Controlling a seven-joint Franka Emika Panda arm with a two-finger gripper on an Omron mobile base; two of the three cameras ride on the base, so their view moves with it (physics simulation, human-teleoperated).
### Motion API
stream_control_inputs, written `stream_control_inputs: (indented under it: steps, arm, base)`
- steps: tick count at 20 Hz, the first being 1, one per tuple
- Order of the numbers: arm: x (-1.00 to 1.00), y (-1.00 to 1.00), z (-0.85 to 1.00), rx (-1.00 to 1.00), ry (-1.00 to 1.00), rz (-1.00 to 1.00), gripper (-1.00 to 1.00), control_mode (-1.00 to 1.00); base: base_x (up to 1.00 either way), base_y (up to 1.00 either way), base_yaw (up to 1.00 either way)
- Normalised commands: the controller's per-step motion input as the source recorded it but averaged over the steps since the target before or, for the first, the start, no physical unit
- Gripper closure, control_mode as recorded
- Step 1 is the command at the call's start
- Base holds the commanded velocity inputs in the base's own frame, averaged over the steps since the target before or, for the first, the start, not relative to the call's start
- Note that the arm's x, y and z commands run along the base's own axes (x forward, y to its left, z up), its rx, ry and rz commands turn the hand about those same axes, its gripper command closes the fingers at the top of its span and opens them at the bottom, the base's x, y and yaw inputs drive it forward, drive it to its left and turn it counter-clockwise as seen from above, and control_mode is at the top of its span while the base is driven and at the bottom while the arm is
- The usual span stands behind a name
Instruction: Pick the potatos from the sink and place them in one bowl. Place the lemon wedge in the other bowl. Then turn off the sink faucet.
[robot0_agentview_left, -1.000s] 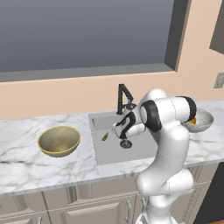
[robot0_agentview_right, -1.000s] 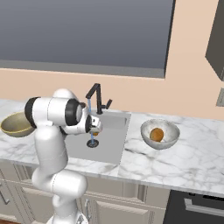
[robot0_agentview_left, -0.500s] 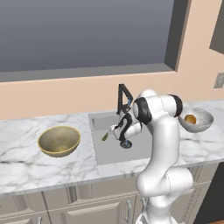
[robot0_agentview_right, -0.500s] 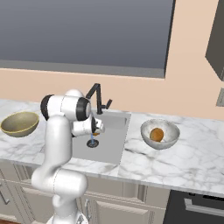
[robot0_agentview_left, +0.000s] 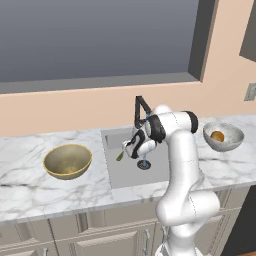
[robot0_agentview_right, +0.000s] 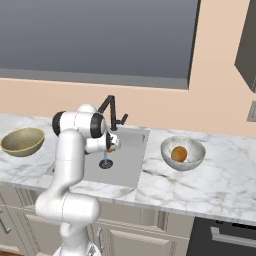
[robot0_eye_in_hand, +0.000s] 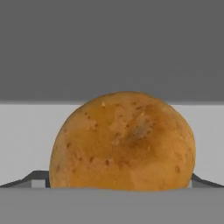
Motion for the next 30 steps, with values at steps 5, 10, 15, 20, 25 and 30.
stream_control_inputs:
  steps: [5, 10, 15, 20, 25, 30]
  arm:
    - [-0.21, -0.46, 0.02, 0.00, 0.00, 0.00, 1.00, -1.00]
    - [-0.94, -0.39, 0.20, 0.00, 0.00, 0.01, 1.00, -1.00]
    - [-1.00, -0.02, 0.55, 0.00, -0.01, 0.07, 1.00, -1.00]
    - [-0.98, -0.11, 0.99, 0.00, -0.07, 0.03, 1.00, -1.00]
    - [-0.53, -0.04, 1.00, 0.00, -0.03, 0.00, 1.00, -1.00]
    - [-0.11, 0.00, 1.00, 0.00, 0.01, 0.00, 1.00, -1.00]
  base:
    - [0.00, 0.00, 0.00]
    - [0.00, 0.00, 0.00]
    - [0.00, 0.00, 0.00]
    - [0.00, 0.00, 0.00]
    - [0.00, 0.00, 0.00]
    - [0.00, 0.00, 0.00]
